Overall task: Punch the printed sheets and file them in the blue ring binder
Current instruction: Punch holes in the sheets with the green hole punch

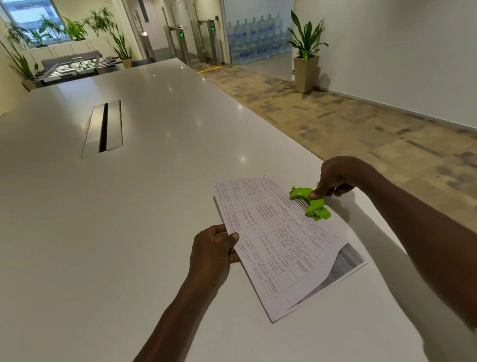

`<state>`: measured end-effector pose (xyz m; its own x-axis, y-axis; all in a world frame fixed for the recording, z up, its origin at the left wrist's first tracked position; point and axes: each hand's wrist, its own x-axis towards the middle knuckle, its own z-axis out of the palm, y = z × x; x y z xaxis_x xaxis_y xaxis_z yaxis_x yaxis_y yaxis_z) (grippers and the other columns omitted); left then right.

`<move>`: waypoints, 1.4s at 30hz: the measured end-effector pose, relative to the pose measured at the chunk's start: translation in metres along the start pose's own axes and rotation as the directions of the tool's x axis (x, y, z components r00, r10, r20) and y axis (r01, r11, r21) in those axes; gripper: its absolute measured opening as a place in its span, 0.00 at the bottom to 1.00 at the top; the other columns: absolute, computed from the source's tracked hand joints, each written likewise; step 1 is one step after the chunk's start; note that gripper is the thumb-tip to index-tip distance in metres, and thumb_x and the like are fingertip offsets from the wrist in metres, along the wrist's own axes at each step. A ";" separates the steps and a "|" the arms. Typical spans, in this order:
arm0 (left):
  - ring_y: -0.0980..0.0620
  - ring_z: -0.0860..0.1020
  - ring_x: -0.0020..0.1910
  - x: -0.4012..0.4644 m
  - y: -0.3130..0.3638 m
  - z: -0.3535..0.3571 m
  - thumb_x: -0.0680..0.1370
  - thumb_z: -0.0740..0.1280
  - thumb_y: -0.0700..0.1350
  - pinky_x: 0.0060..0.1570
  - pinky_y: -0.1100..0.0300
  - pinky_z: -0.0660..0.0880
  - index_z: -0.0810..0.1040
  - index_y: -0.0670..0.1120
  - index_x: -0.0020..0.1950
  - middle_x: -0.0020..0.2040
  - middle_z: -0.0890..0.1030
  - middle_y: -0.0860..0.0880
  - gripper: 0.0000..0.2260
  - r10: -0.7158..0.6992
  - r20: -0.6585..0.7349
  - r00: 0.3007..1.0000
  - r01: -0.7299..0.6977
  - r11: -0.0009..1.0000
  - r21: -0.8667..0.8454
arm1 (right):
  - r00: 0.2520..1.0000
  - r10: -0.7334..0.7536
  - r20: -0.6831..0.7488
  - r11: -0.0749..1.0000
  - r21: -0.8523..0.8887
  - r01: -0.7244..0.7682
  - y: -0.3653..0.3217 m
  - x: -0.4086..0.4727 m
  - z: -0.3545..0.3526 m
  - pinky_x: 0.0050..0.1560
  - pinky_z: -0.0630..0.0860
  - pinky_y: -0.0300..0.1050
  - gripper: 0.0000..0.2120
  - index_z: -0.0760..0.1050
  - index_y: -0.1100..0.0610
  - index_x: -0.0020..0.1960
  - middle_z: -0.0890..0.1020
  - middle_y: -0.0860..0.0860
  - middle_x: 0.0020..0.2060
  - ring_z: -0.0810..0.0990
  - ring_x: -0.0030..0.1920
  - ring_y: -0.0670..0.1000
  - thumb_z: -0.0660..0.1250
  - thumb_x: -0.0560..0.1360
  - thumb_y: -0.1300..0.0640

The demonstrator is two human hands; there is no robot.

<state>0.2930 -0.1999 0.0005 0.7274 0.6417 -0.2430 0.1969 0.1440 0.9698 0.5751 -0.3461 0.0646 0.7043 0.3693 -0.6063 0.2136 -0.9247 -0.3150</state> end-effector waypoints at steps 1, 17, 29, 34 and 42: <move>0.43 0.86 0.46 0.000 -0.001 0.000 0.79 0.65 0.35 0.48 0.45 0.82 0.80 0.37 0.54 0.49 0.86 0.43 0.06 0.006 0.002 1.000 -0.006 1.000 0.001 | 1.000 0.007 0.012 1.000 -0.018 -0.007 -0.001 0.001 -0.001 0.31 0.71 0.38 0.19 0.78 0.63 0.45 0.77 0.52 0.32 0.72 0.29 0.49 0.78 0.65 0.50; 0.45 0.86 0.45 0.000 -0.008 0.001 0.79 0.65 0.34 0.45 0.43 0.82 0.78 0.37 0.56 0.48 0.86 0.43 0.07 0.060 -0.042 0.997 -0.059 0.998 0.030 | 0.999 0.031 -0.017 0.999 -0.012 -0.031 0.007 -0.005 0.011 0.24 0.59 0.36 0.21 0.66 0.58 0.31 0.67 0.52 0.28 0.61 0.27 0.49 0.76 0.69 0.50; 0.43 0.86 0.43 -0.003 -0.003 0.002 0.79 0.65 0.34 0.44 0.43 0.82 0.79 0.35 0.54 0.46 0.86 0.41 0.06 0.029 -0.046 0.999 -0.031 0.999 -0.044 | 0.992 -0.088 -0.096 0.995 0.044 0.093 -0.029 -0.028 0.008 0.48 0.83 0.52 0.15 0.79 0.69 0.56 0.84 0.60 0.38 0.85 0.38 0.56 0.73 0.70 0.68; 0.44 0.86 0.42 -0.006 0.001 0.002 0.79 0.65 0.34 0.43 0.46 0.83 0.79 0.36 0.52 0.46 0.86 0.41 0.05 0.000 -0.059 0.998 -0.004 0.997 -0.071 | 0.990 -0.080 -0.118 0.992 0.088 0.090 -0.029 -0.035 0.014 0.38 0.83 0.52 0.12 0.79 0.70 0.55 0.83 0.63 0.39 0.84 0.35 0.58 0.70 0.71 0.72; 0.46 0.86 0.40 -0.011 0.008 0.002 0.78 0.65 0.32 0.35 0.55 0.82 0.79 0.36 0.52 0.47 0.86 0.41 0.05 -0.002 -0.086 0.996 -0.001 0.999 -0.034 | 0.986 -0.058 -0.158 0.993 0.097 0.073 -0.025 -0.038 0.018 0.33 0.82 0.49 0.11 0.79 0.70 0.56 0.82 0.61 0.36 0.81 0.25 0.54 0.66 0.74 0.71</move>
<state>0.2880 -0.2071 0.0107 0.6676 0.7041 -0.2419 0.1732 0.1690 0.9703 0.5310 -0.3351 0.0828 0.7888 0.4026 -0.4645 0.1979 -0.8817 -0.4282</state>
